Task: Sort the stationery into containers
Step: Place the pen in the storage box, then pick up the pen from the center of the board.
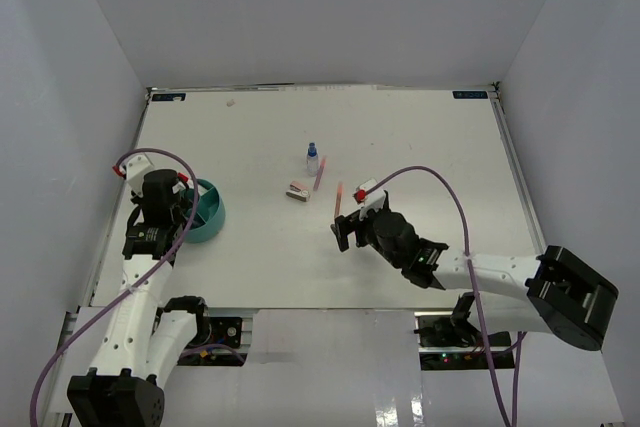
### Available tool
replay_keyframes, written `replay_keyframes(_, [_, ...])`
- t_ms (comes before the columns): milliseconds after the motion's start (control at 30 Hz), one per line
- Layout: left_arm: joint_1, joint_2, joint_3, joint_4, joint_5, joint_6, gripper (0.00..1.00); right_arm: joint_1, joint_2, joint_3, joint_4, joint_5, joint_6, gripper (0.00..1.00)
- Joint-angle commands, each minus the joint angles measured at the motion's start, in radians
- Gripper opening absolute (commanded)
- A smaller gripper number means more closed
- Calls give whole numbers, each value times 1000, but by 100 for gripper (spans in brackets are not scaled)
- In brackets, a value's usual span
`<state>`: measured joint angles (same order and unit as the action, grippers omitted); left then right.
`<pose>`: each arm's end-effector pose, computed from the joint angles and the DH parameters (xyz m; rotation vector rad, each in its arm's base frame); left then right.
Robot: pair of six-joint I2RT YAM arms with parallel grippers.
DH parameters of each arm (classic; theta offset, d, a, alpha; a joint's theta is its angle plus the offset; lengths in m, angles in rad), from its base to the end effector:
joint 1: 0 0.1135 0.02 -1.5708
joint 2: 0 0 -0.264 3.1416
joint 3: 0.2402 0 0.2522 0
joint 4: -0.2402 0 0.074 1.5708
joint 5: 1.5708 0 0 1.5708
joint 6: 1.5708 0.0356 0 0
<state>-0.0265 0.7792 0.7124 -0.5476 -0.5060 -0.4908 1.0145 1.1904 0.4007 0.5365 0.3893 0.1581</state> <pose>0.1669 0.0128 0.2819 -0.7534 1.9696 0.2453 0.1385 0.1972 0.2001 -0.5002 1.7610 0.4780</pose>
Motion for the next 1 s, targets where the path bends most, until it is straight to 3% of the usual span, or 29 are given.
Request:
replay_keyframes(0, [8,-6,-4,23,14,12,40,-8,31,69,-47,103,50,98])
replay_keyframes(167, [8,-11,-1,26,40,20,49,-17,58,99,-101,141,81,98])
replay_keyframes(200, [8,-14,4,25,47,23,58,-19,66,116,-113,151,90,98])
replay_keyframes(300, [8,-26,28,28,125,31,75,-33,95,147,-160,187,116,98])
replay_keyframes(500, [8,3,75,38,372,32,90,-59,251,324,-276,198,159,95])
replay_keyframes(767, [0,-1,-1,155,647,84,98,-111,489,498,-377,180,251,82])
replay_keyframes(967, [-23,-27,-1,167,722,78,98,-131,584,538,-392,131,291,74])
